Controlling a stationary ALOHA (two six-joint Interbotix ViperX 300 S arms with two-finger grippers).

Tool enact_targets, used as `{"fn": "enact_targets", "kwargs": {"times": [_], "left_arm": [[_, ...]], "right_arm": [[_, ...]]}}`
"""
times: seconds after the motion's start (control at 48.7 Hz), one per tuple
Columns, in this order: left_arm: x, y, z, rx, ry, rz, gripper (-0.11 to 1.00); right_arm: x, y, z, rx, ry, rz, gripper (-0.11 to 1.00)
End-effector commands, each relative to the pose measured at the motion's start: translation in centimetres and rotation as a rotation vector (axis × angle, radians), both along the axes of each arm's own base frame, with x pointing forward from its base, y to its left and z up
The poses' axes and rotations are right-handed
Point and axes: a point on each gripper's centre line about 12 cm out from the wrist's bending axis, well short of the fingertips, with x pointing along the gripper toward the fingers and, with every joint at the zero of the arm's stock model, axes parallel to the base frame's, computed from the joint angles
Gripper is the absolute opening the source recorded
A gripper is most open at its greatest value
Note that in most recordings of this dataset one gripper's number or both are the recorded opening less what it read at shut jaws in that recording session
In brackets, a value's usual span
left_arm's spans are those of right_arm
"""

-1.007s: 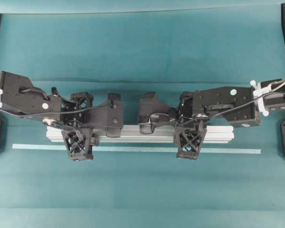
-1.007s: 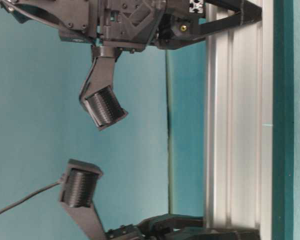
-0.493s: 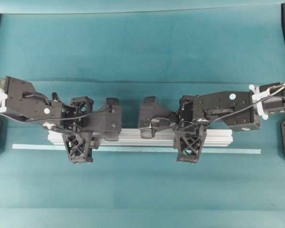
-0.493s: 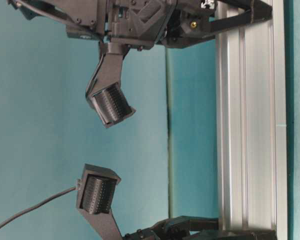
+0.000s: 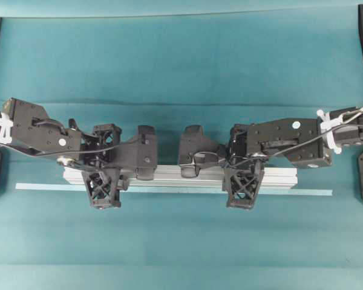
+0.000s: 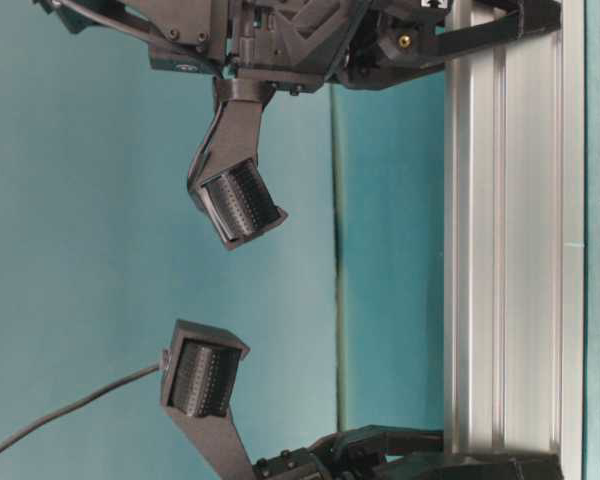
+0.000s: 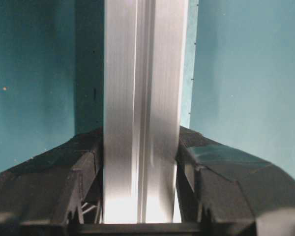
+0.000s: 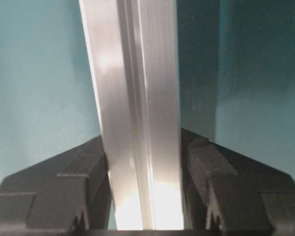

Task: Lift the metal rail with both hands.
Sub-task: 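Open both grippers to release the rail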

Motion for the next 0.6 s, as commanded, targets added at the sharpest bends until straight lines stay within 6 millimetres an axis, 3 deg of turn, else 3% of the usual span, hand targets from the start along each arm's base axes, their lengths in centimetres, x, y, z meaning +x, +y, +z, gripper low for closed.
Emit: {"fn": "enact_targets", "kwargs": {"times": [0.0, 0.575], "left_arm": [[0.27, 0.11, 0.11, 0.000, -0.008, 0.006, 0.36], [0.17, -0.22, 0.34, -0.008, -0.043, 0.012, 0.36]], "right_arm": [[0.12, 0.26, -0.08, 0.003, -0.002, 0.006, 0.44], [0.86, -0.08, -0.01, -0.001, -0.064, -0.004, 0.44]]}}
